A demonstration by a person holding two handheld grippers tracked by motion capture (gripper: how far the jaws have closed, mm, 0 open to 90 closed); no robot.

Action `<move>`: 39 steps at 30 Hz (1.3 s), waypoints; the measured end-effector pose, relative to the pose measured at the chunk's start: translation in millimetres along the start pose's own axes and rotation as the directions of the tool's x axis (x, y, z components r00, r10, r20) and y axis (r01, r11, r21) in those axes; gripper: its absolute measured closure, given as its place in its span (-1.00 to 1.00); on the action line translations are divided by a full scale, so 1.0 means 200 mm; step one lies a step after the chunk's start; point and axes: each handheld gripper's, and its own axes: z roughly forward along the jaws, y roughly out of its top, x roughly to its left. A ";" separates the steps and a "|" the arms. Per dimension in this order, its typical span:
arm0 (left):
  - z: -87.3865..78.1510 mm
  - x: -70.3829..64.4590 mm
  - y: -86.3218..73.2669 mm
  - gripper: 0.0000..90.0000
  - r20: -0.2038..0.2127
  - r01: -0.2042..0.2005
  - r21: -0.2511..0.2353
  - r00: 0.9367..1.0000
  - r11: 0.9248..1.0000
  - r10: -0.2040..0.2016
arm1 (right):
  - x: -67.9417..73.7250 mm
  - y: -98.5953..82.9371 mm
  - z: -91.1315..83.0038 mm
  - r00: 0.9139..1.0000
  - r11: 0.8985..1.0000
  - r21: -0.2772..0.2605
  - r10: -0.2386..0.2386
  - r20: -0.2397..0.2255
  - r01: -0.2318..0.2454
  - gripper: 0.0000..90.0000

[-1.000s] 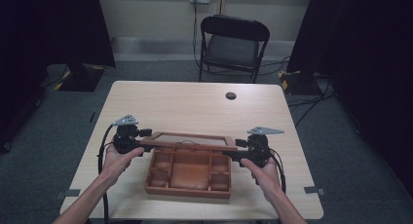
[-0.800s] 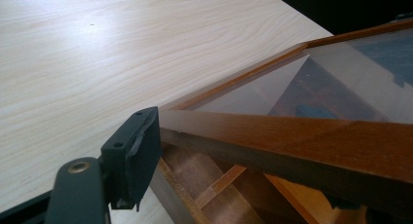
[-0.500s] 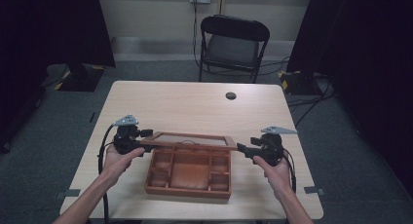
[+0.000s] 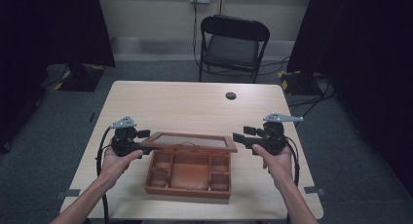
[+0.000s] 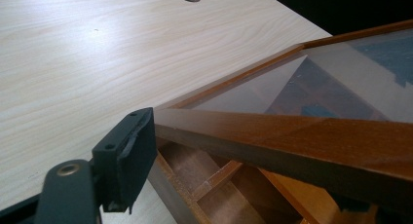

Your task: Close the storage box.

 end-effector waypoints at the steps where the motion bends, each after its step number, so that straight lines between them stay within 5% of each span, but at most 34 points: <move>1: 0.00 0.00 0.00 -0.54 0.003 -0.004 0.005 1.000 1.000 0.004 | 0.03 0.03 0.00 1.000 1.000 -0.002 -0.017 -0.019 0.017 -0.15; 8: 0.00 0.00 -0.01 -0.56 0.007 -0.015 0.015 1.000 1.000 0.015 | 0.22 0.23 0.10 0.983 0.994 -0.011 -0.105 -0.147 0.105 -0.31; 13: 0.00 -0.01 -0.03 -0.55 0.006 -0.027 0.022 1.000 0.999 0.027 | 0.34 0.28 0.19 0.952 0.988 0.011 -0.146 -0.270 0.155 0.22; 17: 0.00 -0.01 -0.04 -0.55 0.017 -0.034 0.028 0.999 0.999 0.034 | 0.41 0.27 0.24 0.933 0.981 0.075 -0.146 -0.328 0.180 0.36; 27: 0.02 -0.03 -0.06 -0.55 0.018 -0.044 0.041 0.999 0.998 0.044 | 0.45 0.25 0.31 0.900 0.967 0.135 -0.145 -0.411 0.218 0.59; 31: 0.02 -0.03 -0.07 -0.55 0.020 -0.045 0.045 0.999 0.998 0.045 | 0.46 0.24 0.33 0.896 0.960 0.156 -0.148 -0.418 0.232 0.66; 33: 0.02 -0.03 -0.06 -0.55 0.014 -0.045 0.042 0.999 0.998 0.045 | 0.47 0.24 0.35 0.888 0.953 0.178 -0.147 -0.436 0.245 0.72; 37: 0.02 -0.03 -0.07 -0.55 0.016 -0.056 0.049 0.998 0.997 0.055 | 0.47 0.23 0.37 0.892 0.939 0.219 -0.152 -0.425 0.264 0.78; 39: 0.02 -0.03 -0.07 -0.55 0.015 -0.056 0.050 0.998 0.997 0.055 | 0.47 0.22 0.38 0.886 0.933 0.229 -0.155 -0.437 0.277 0.80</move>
